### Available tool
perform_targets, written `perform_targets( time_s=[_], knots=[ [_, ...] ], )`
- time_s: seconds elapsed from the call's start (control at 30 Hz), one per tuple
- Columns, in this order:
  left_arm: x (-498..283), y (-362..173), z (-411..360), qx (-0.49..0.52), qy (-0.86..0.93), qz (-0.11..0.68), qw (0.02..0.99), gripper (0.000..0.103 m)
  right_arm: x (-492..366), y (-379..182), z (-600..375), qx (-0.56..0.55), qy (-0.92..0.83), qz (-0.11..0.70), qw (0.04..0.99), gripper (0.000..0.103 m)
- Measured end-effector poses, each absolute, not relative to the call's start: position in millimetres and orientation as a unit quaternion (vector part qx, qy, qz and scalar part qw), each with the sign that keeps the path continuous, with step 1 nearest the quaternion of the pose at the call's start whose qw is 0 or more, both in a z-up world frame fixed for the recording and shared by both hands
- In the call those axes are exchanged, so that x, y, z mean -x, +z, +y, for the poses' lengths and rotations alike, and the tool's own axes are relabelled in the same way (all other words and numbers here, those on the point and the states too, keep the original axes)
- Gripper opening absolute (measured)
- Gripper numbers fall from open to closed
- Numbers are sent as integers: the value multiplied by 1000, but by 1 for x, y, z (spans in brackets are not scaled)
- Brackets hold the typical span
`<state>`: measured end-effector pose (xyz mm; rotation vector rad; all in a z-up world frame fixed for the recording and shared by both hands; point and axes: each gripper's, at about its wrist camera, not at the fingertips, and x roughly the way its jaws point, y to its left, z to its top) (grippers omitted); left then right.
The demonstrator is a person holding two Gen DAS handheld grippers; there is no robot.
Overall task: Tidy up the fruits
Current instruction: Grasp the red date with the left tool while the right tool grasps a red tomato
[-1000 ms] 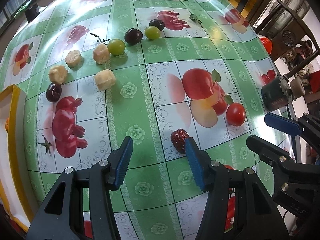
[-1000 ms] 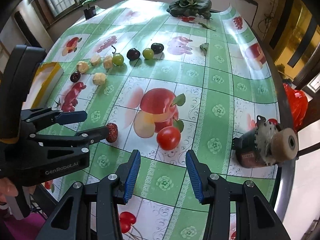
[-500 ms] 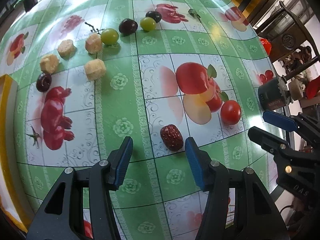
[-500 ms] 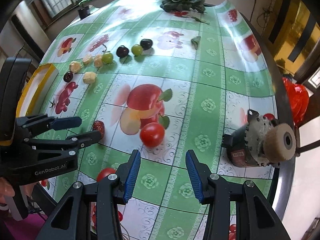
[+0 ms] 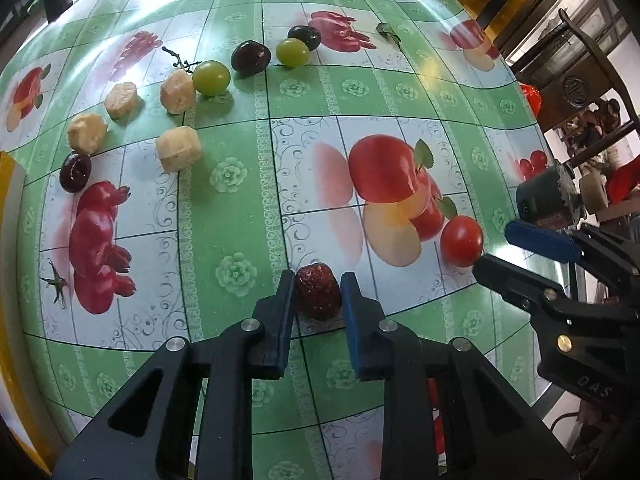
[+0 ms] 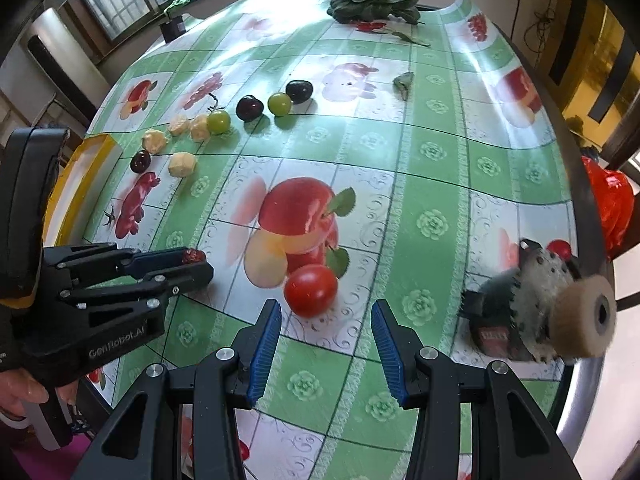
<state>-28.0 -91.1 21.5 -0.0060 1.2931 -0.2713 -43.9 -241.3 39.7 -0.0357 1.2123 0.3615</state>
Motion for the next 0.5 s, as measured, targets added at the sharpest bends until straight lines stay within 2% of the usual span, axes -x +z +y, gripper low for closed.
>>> perform_targets(
  time_s=[0.2, 0.33, 0.5],
  knots=[
    [31, 23, -77, 9, -114, 602, 790, 21, 33, 25, -232, 30, 175, 575, 799, 45],
    [31, 25, -67, 13, -104, 601, 792, 21, 33, 18, -224, 54, 185, 574, 796, 32],
    [32, 31, -52, 21, -93, 595, 798, 22, 34, 27, -206, 93, 196, 569, 793, 32]
  ],
)
